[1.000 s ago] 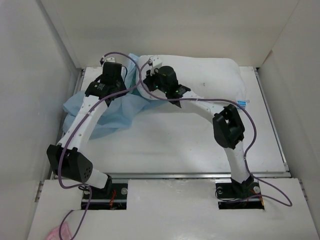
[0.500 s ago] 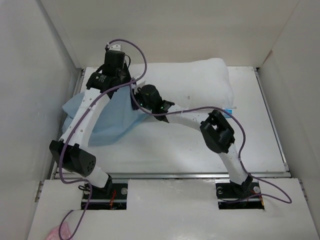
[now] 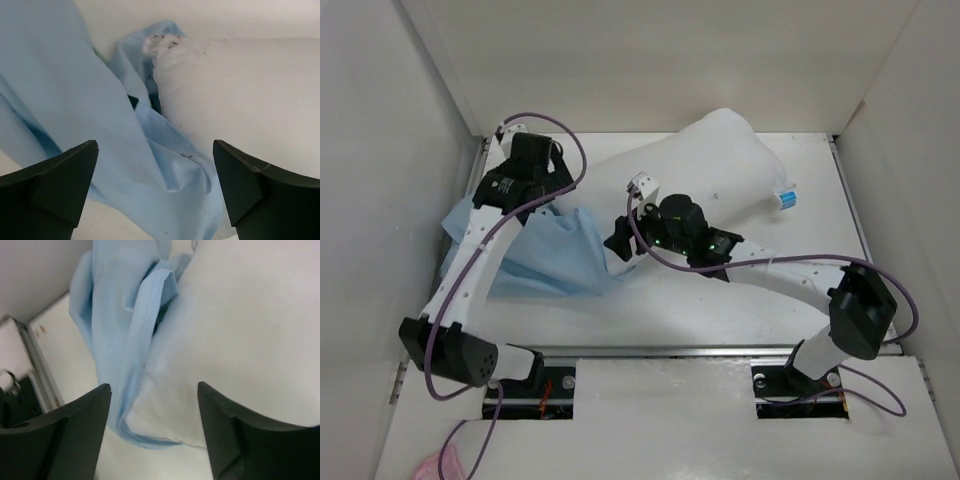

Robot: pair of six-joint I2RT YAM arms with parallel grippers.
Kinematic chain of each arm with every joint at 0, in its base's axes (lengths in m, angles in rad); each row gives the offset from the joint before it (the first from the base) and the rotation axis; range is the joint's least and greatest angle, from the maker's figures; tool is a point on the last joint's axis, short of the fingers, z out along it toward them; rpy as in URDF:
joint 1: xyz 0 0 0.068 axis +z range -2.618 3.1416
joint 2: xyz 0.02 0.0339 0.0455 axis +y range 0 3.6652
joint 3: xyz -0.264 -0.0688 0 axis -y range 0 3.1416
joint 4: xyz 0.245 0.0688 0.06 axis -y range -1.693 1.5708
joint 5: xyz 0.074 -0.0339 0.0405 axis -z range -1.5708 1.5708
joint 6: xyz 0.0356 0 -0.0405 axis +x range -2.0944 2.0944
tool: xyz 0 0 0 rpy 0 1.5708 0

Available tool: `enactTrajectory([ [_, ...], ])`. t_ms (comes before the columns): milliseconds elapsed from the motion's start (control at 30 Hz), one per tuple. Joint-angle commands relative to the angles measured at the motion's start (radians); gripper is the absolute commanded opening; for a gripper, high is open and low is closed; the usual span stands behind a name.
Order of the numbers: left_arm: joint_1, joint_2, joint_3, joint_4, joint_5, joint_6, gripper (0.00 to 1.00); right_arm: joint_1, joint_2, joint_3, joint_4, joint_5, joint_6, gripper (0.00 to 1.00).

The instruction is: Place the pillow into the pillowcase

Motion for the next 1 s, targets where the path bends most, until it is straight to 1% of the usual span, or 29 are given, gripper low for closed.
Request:
enactTrajectory([
  [0, 0.042, -0.100, -0.046, 0.035, -0.072, -0.034, 1.00, -0.004, -0.050, -0.009, -0.134, 0.003, -0.097, 0.79],
  [33, 0.053, -0.100, -0.072, 0.049, -0.060, -0.022, 1.00, -0.004, -0.073, -0.009, -0.170, 0.026, -0.106, 0.81],
  [67, 0.063, -0.091, -0.088, 0.066, -0.025, -0.022, 1.00, -0.004, -0.082, 0.009, -0.188, 0.060, -0.119, 0.81],
  [100, 0.082, -0.053, -0.098, 0.077, -0.003, -0.011, 1.00, -0.004, -0.093, 0.018, -0.188, 0.087, -0.119, 0.81],
  [133, 0.082, -0.027, -0.099, 0.092, 0.015, -0.011, 1.00, -0.004, -0.102, 0.035, -0.188, 0.154, -0.119, 0.84],
  [167, 0.091, 0.003, -0.114, 0.103, 0.041, -0.011, 1.00, -0.004, -0.102, 0.049, -0.188, 0.178, -0.146, 0.85],
  [200, 0.091, 0.065, -0.114, 0.115, 0.066, -0.011, 1.00, -0.004, -0.102, 0.064, -0.188, 0.190, -0.172, 0.87],
  [233, 0.103, 0.099, -0.114, 0.138, 0.083, 0.002, 0.99, -0.004, -0.102, 0.107, -0.188, 0.225, -0.192, 0.88],
  [267, 0.113, 0.134, -0.097, 0.138, 0.097, 0.003, 0.99, -0.004, -0.084, 0.129, -0.188, 0.254, -0.203, 0.94],
  [300, 0.113, 0.168, -0.085, 0.152, 0.124, 0.003, 0.97, -0.004, -0.068, 0.153, -0.188, 0.265, -0.243, 0.94],
  [333, 0.113, 0.231, -0.071, 0.152, 0.137, 0.003, 0.97, -0.014, -0.051, 0.181, -0.197, 0.265, -0.258, 0.94],
  [367, 0.113, 0.254, -0.059, 0.152, 0.137, 0.003, 0.96, -0.031, -0.032, 0.243, -0.198, 0.279, -0.258, 0.96],
  [433, 0.113, 0.284, -0.059, 0.141, 0.160, -0.008, 0.96, -0.062, 0.034, 0.314, -0.222, 0.267, -0.271, 0.96],
  [467, 0.113, 0.284, -0.074, 0.159, 0.160, -0.008, 0.96, -0.095, 0.060, 0.391, -0.231, 0.238, -0.271, 0.99],
  [533, 0.113, 0.261, -0.143, 0.190, 0.205, -0.008, 0.96, -0.126, 0.155, 0.472, -0.262, 0.197, -0.260, 0.99],
  [567, 0.113, 0.235, -0.195, 0.224, 0.257, -0.017, 0.94, -0.148, 0.235, 0.562, -0.292, 0.160, -0.260, 0.99],
  [600, 0.113, 0.221, -0.195, 0.244, 0.258, -0.017, 0.94, -0.157, 0.236, 0.612, -0.293, 0.143, -0.260, 0.99],
  [633, 0.113, 0.207, -0.245, 0.261, 0.290, -0.017, 0.86, -0.157, 0.324, 0.658, -0.322, 0.131, -0.260, 0.99],
  [667, 0.113, 0.187, -0.264, 0.276, 0.305, -0.017, 0.77, -0.168, 0.369, 0.704, -0.338, 0.130, -0.260, 0.99],
  [700, 0.113, 0.187, -0.279, 0.288, 0.319, -0.017, 0.66, -0.168, 0.412, 0.791, -0.354, 0.105, -0.260, 0.99],
  [733, 0.113, 0.176, -0.293, 0.288, 0.328, -0.017, 0.55, -0.168, 0.492, 0.831, -0.377, 0.088, -0.269, 0.99],
  [767, 0.113, 0.176, -0.293, 0.288, 0.348, -0.017, 0.43, -0.168, 0.534, 0.874, -0.386, 0.068, -0.281, 0.99],
  [800, 0.113, 0.163, -0.305, 0.288, 0.348, -0.017, 0.27, -0.168, 0.573, 0.915, -0.386, 0.048, -0.281, 0.99],
  [833, 0.113, 0.150, -0.318, 0.288, 0.348, -0.017, 0.00, -0.177, 0.688, 1.098, -0.442, -0.069, -0.298, 0.99],
  [867, 0.113, 0.150, -0.327, 0.288, 0.348, -0.017, 0.00, -0.177, 0.690, 1.100, -0.475, -0.071, -0.298, 0.99],
  [900, 0.113, 0.132, -0.327, 0.288, 0.321, -0.017, 0.00, -0.177, 0.749, 1.135, -0.506, -0.121, -0.338, 0.99],
  [933, 0.113, 0.112, -0.327, 0.288, 0.306, -0.030, 0.00, -0.177, 0.769, 1.152, -0.523, -0.183, -0.352, 0.99],
  [967, 0.113, 0.100, -0.338, 0.300, 0.296, -0.030, 0.00, -0.177, 0.778, 1.126, -0.523, -0.298, -0.367, 0.99],
])
